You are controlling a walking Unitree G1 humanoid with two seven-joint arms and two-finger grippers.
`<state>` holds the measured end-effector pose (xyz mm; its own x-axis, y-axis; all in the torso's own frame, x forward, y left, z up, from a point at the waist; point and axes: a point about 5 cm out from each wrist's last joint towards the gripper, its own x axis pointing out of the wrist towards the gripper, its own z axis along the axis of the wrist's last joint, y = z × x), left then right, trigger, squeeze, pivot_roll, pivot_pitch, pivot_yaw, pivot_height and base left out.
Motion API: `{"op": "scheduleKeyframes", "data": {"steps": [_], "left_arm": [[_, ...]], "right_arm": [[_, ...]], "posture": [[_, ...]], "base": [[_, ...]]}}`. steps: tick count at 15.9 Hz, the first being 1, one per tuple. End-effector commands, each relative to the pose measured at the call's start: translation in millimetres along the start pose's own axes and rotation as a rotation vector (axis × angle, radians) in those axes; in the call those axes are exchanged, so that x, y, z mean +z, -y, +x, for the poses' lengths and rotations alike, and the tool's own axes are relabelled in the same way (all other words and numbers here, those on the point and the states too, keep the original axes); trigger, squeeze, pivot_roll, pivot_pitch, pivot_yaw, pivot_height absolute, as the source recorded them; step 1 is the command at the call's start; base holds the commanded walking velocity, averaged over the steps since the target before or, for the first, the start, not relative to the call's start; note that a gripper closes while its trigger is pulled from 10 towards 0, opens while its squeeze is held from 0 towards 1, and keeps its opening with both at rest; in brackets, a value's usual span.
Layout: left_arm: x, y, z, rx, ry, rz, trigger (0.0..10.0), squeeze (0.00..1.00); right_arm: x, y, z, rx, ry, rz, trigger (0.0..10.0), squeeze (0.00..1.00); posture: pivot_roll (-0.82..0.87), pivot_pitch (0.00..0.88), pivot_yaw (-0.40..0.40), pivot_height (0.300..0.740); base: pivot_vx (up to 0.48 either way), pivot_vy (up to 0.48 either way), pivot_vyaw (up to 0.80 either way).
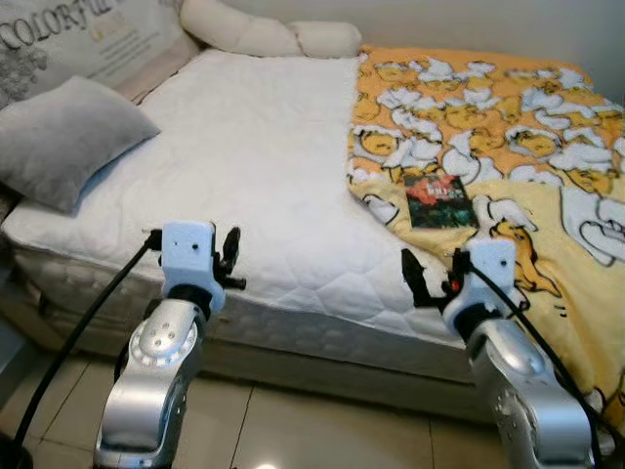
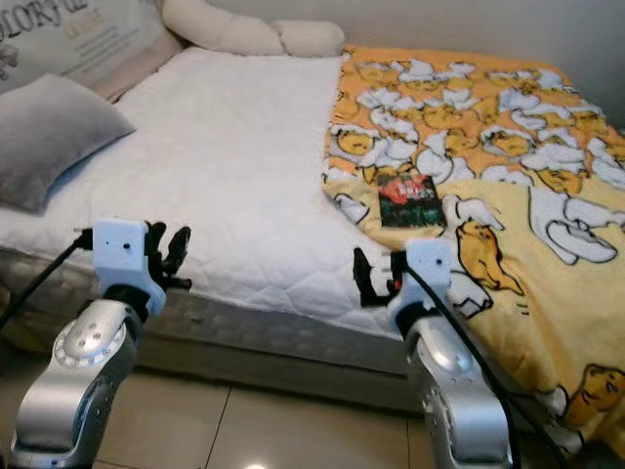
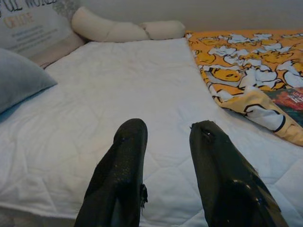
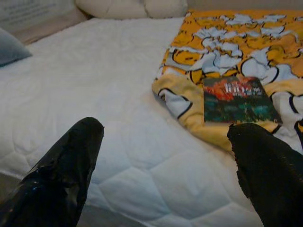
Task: Clean up the room
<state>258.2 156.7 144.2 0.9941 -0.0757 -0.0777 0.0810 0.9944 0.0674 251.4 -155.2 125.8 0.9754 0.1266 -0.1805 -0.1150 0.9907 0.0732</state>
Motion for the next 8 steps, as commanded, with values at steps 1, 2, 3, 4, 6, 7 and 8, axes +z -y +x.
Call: {"op": "scheduleKeyframes", "data": {"steps": [1,2,3,4,6,7,8], "left_arm": [[4.1,-1.0,0.1,-0.005,0.018,0.009,10.0,0.0],[3.9,-0.9,0.4,-0.009,0.02,0.007,10.0,0.0],[3.6,-0.8,0.6,-0.013,0.021,0.007,10.0,0.0],[3.4,-0.6,0.7,-0.015,0.021,0.007,10.0,0.0],[2.0,0.1,0.3,-0.023,0.019,0.009,10.0,0.0],[1.7,0.4,0.1,-0.027,0.018,0.009,10.0,0.0],[1.3,1.4,0.1,-0.039,0.018,0.017,10.0,0.0]], "right_arm": [[-0.9,0.7,3.0,-0.007,-0.021,-0.002,10.0,0.0],[-0.8,0.8,4.1,-0.006,-0.025,-0.006,10.0,0.0],[-0.5,0.9,4.5,-0.003,-0.024,-0.021,10.0,0.0],[-0.6,1.1,4.6,-0.003,-0.026,-0.024,10.0,0.0],[-2.0,1.9,4.1,-0.008,-0.031,-0.023,10.0,0.0],[-2.2,2.3,3.8,-0.01,-0.032,-0.027,10.0,0.0],[-2.5,2.6,3.9,-0.014,-0.034,-0.03,10.0,0.0]], "posture": [[-0.07,0.0,-0.002,0.74],[-0.07,0.0,-0.002,0.74],[-0.07,0.0,-0.003,0.74],[-0.07,0.0,-0.004,0.74],[-0.08,0.0,-0.005,0.74],[-0.08,0.0,-0.005,0.74],[-0.08,0.0,-0.003,0.74]], "base": [[0.334,0.0,0.0],[0.382,0.0,0.0],[0.398,0.0,0.0],[0.398,0.0,0.0],[0.399,0.0,-0.3],[0.394,0.0,0.0],[0.386,0.0,0.0]]}}
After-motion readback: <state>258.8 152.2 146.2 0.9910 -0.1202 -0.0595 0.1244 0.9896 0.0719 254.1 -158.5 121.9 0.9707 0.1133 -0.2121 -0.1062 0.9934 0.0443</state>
